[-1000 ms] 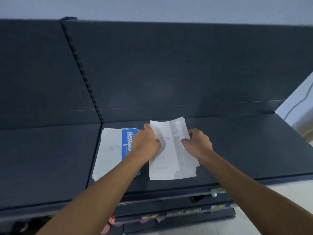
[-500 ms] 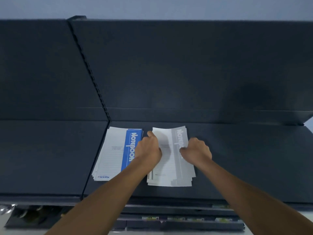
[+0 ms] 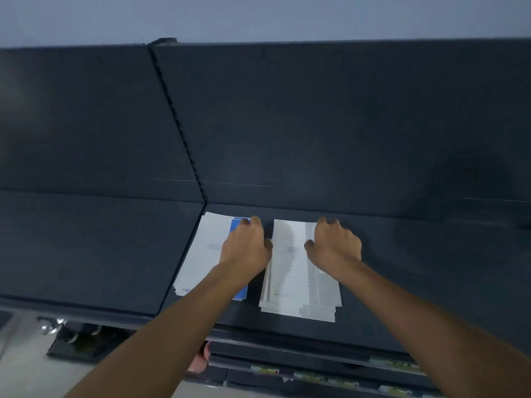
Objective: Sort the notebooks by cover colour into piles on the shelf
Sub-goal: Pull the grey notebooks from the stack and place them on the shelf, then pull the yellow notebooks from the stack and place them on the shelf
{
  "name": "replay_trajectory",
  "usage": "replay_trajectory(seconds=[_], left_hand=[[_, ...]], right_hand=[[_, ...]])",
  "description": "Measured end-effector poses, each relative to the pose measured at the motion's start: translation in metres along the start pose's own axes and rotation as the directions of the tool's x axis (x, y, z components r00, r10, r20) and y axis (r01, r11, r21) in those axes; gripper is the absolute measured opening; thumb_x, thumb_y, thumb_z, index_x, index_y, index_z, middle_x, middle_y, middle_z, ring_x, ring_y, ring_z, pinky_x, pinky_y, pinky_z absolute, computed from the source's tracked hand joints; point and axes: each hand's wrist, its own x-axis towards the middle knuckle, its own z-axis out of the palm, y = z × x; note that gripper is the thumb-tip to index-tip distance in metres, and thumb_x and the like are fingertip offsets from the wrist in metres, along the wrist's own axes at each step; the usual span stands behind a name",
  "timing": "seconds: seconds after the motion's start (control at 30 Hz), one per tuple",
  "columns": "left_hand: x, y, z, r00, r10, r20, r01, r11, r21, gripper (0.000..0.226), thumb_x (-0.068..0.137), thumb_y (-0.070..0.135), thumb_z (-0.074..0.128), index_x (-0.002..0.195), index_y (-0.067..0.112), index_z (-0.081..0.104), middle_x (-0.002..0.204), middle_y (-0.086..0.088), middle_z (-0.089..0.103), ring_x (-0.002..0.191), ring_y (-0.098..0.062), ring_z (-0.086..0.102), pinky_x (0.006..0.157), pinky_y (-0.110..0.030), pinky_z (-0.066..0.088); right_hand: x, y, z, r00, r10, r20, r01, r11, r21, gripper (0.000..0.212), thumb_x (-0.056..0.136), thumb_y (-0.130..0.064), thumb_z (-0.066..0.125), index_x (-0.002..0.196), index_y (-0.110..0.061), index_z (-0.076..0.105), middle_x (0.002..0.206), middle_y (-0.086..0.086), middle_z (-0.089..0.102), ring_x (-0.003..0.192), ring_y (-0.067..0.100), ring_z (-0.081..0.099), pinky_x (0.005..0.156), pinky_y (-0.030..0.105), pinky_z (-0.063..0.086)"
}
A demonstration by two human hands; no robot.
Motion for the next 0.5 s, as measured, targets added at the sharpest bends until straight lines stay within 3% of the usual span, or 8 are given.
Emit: replay_trajectory(seconds=[0.1, 0.2, 0.27, 0.37, 0.5], left_hand=[[-0.01, -0.029, -0.03, 0.998, -0.034, -0.044, 0.032, 0.999, -0.039, 0.032, 0.097, 0.031, 0.056, 0.12, 0.009, 0.055, 0.116, -0.01, 0.058, 0.099, -0.033, 0.062, 0.081, -0.043, 0.053], [-0.028, -0.073, -0.06, 0.988, -0.11, -0.109, 0.104, 0.993, -0.054, 0.024, 0.096, 0.03, 0.057, 0.109, 0.011, 0.056, 0.108, -0.008, 0.059, 0.09, -0.031, 0.061, 0.075, -0.041, 0.053], [-0.04, -0.105, -0.082, 0.972, -0.179, -0.151, 0.174, 0.984, -0.049, 0.019, 0.092, 0.027, 0.058, 0.098, 0.01, 0.052, 0.099, -0.008, 0.057, 0.082, -0.032, 0.058, 0.068, -0.039, 0.049], [-0.06, -0.153, -0.115, 0.941, -0.292, -0.171, 0.287, 0.956, -0.053, 0.023, 0.09, 0.027, 0.061, 0.106, 0.01, 0.056, 0.104, -0.01, 0.057, 0.09, -0.035, 0.059, 0.078, -0.047, 0.055], [-0.091, -0.219, -0.152, 0.883, -0.414, -0.22, 0.404, 0.91, -0.09, 0.025, 0.088, 0.033, 0.058, 0.106, 0.015, 0.056, 0.103, -0.005, 0.059, 0.091, -0.03, 0.06, 0.081, -0.046, 0.055]], right_hand=[[0.006, -0.046, -0.004, 0.982, -0.182, -0.039, 0.184, 0.981, 0.057, 0.023, 0.093, -0.03, 0.059, 0.108, -0.013, 0.054, 0.112, 0.007, 0.058, 0.095, 0.03, 0.061, 0.065, 0.032, 0.038], [-0.001, -0.105, -0.007, 0.927, -0.375, 0.0, 0.371, 0.915, 0.162, 0.025, 0.095, -0.031, 0.057, 0.115, -0.016, 0.056, 0.118, 0.005, 0.057, 0.103, 0.031, 0.061, 0.073, 0.035, 0.044], [-0.01, -0.146, -0.012, 0.857, -0.515, 0.015, 0.504, 0.844, 0.183, 0.025, 0.095, -0.032, 0.055, 0.115, -0.017, 0.056, 0.118, 0.003, 0.056, 0.102, 0.03, 0.061, 0.076, 0.038, 0.048], [-0.025, -0.205, -0.02, 0.747, -0.665, -0.011, 0.653, 0.731, 0.197, 0.022, 0.095, -0.033, 0.054, 0.111, -0.018, 0.057, 0.113, 0.002, 0.057, 0.096, 0.029, 0.061, 0.076, 0.04, 0.05], [-0.049, -0.287, -0.024, 0.622, -0.783, -0.02, 0.769, 0.607, 0.2, 0.023, 0.095, -0.035, 0.054, 0.113, -0.021, 0.056, 0.111, -0.001, 0.056, 0.094, 0.026, 0.06, 0.076, 0.039, 0.051]])
